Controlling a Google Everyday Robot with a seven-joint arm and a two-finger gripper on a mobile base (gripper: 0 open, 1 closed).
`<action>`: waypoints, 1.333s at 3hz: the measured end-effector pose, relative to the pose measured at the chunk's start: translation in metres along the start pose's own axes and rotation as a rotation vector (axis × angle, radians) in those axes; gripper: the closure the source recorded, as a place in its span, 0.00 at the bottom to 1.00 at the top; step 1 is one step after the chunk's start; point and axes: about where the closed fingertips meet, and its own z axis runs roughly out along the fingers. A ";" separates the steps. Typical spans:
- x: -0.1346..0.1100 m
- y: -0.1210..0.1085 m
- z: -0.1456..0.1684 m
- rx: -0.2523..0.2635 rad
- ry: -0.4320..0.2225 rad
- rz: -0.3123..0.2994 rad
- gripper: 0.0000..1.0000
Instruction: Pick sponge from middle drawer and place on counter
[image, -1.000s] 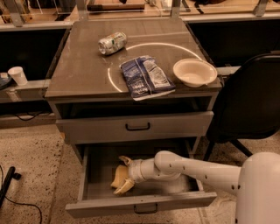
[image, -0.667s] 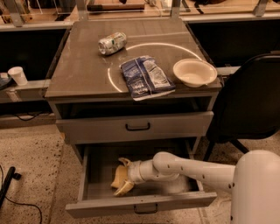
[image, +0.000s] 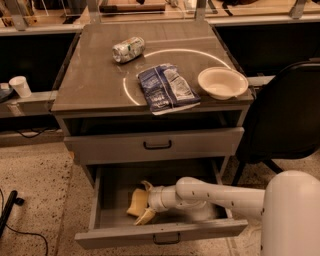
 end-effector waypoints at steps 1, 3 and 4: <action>-0.005 0.004 0.003 -0.001 -0.027 0.016 0.19; -0.073 0.012 -0.034 0.091 -0.199 -0.017 0.73; -0.117 0.024 -0.080 0.124 -0.212 -0.052 0.96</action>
Offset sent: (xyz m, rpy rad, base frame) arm -0.0184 0.0195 0.0536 0.2134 -0.0771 -0.0770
